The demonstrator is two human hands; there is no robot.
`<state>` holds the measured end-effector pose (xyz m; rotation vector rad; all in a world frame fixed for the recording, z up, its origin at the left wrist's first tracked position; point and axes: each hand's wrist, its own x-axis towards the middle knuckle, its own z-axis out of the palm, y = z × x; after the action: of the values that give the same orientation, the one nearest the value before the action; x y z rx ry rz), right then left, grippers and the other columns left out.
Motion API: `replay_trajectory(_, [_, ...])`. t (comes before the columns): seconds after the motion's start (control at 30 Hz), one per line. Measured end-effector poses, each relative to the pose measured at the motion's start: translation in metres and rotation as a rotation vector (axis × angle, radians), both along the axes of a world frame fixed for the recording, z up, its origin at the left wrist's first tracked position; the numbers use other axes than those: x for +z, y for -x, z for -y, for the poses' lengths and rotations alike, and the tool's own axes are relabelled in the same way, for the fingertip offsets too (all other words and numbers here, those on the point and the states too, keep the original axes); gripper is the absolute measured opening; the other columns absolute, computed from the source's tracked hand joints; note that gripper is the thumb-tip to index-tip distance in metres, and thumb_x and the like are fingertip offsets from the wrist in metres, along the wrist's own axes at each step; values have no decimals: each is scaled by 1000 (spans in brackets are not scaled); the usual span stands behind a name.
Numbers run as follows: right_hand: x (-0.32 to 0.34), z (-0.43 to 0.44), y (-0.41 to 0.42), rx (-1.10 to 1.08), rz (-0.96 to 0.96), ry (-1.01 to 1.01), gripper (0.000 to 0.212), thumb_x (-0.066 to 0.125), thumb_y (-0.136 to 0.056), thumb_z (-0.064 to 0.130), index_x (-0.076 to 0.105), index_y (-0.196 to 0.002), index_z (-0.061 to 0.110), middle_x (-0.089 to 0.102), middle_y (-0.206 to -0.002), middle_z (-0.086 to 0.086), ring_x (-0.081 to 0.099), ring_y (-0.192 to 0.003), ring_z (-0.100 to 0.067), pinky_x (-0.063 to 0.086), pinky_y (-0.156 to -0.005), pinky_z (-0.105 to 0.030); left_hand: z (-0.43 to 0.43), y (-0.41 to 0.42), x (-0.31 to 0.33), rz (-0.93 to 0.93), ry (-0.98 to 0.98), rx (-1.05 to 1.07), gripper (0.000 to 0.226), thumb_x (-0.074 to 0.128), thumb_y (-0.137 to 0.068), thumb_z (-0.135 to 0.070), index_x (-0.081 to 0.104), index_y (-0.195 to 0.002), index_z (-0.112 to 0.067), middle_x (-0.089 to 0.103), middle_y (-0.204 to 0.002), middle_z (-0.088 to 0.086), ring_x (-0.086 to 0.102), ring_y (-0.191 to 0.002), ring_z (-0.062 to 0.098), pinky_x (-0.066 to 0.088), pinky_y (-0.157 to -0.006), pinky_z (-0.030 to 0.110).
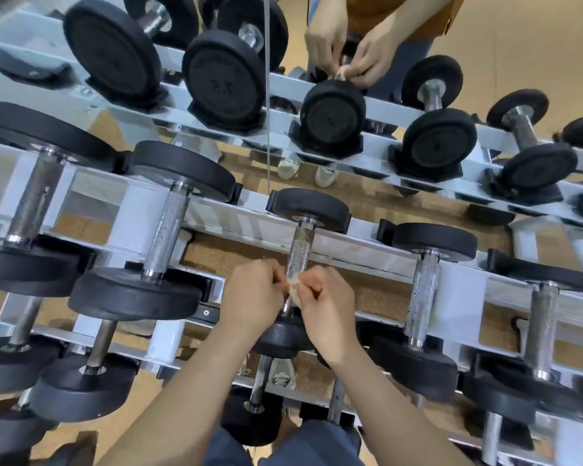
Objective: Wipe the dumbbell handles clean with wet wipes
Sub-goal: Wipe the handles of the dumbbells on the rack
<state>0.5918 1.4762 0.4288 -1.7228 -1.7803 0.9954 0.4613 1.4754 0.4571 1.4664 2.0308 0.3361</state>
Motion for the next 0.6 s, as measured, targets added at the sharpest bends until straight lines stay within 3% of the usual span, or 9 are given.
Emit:
replay_trajectory(0.1, [6, 5, -12, 59, -27, 288, 9, 71, -86, 17, 68, -82, 24, 67, -87, 9, 62, -83, -4, 45, -75, -16, 8, 2, 4, -52, 111, -71, 15, 69, -83, -23, 62, -70, -27, 66, -77, -8, 62, -75, 15, 51, -66, 29])
replay_trajectory(0.17, [14, -2, -19, 157, 20, 397, 3, 71, -86, 22, 73, -88, 23, 71, -91, 10, 63, -86, -4, 44, -78, -17, 3, 3, 8, -113, 159, -151, 16, 67, -83, -26, 58, -69, -28, 66, -80, -8, 61, -78, 16, 49, -66, 29])
replay_trajectory(0.3, [26, -13, -29, 356, 140, 461, 14, 64, -90, 27, 76, -88, 20, 72, -83, 6, 62, -77, -10, 48, -73, -29, -7, -1, 12, -87, 172, -294, 7, 66, -81, -24, 72, -79, -28, 71, -87, -5, 65, -87, 19, 54, -74, 32])
replay_trajectory(0.4, [27, -16, -47, 299, 158, 495, 12, 67, -86, 21, 74, -77, 17, 68, -70, 3, 55, -60, -12, 45, -61, -32, -2, -31, 16, -132, 124, -381, 14, 65, -85, -22, 76, -94, -25, 72, -97, -2, 66, -92, 22, 55, -77, 35])
replay_trajectory(0.5, [29, -14, -46, 166, 11, 474, 6, 69, -86, 17, 74, -89, 21, 71, -86, 10, 63, -78, -6, 45, -68, -18, -1, -36, 14, -198, 88, -353, 12, 62, -85, -20, 73, -91, -19, 70, -92, 3, 66, -89, 27, 54, -72, 35])
replay_trajectory(0.6, [34, -5, -25, 286, 12, 428, 15, 65, -91, 24, 75, -102, 23, 71, -99, 14, 63, -91, -2, 45, -80, -19, 6, -10, 16, -218, 127, -295, 14, 60, -85, -27, 73, -81, -20, 66, -79, 2, 64, -82, 25, 49, -66, 32])
